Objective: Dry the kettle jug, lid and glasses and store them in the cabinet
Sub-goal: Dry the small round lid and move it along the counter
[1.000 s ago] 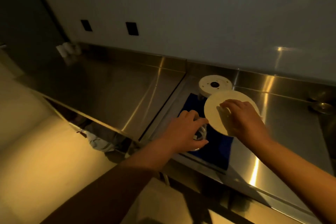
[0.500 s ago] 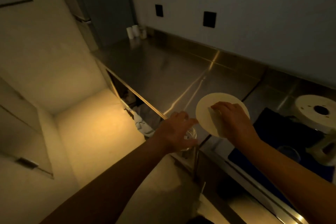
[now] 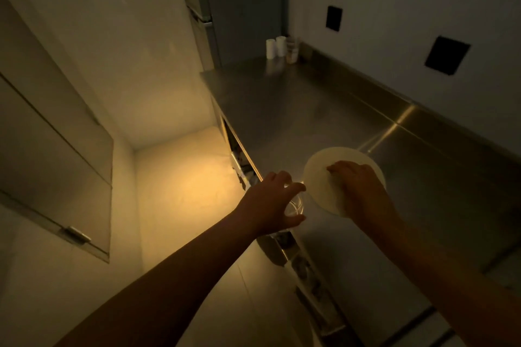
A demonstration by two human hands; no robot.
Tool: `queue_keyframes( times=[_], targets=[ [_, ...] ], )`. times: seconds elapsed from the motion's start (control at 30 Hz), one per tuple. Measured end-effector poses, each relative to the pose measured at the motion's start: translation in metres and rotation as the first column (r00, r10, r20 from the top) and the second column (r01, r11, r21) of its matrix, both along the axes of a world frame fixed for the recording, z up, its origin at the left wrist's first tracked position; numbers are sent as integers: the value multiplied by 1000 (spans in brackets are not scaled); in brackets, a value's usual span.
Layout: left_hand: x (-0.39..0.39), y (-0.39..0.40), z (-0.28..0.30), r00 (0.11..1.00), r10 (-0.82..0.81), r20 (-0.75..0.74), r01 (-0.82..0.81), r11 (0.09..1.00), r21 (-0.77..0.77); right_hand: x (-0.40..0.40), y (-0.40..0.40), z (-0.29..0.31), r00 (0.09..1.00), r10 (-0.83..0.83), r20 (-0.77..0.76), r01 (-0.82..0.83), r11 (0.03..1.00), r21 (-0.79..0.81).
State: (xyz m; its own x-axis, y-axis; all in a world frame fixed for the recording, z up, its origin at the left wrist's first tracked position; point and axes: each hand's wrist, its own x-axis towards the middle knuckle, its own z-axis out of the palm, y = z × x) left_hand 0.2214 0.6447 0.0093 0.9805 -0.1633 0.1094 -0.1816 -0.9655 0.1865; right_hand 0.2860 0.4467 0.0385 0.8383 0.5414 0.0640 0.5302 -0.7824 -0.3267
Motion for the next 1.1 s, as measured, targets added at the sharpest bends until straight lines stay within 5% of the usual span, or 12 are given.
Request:
queue_keyframes(
  times=[0.3,0.57,1.1],
  targets=[
    [83,91,-1,998,38,-43,-37,999,30,97,99,-8,998,55,-22,-56,997,-47],
    [173,211,12,998,-38,-44,41,997,71,177,213,-18,999,-28,39,25,997,76],
    [352,394,1,994,-89,-59,94,991,94,345,395,-31,993,-110,34,107,992,74]
  ],
)
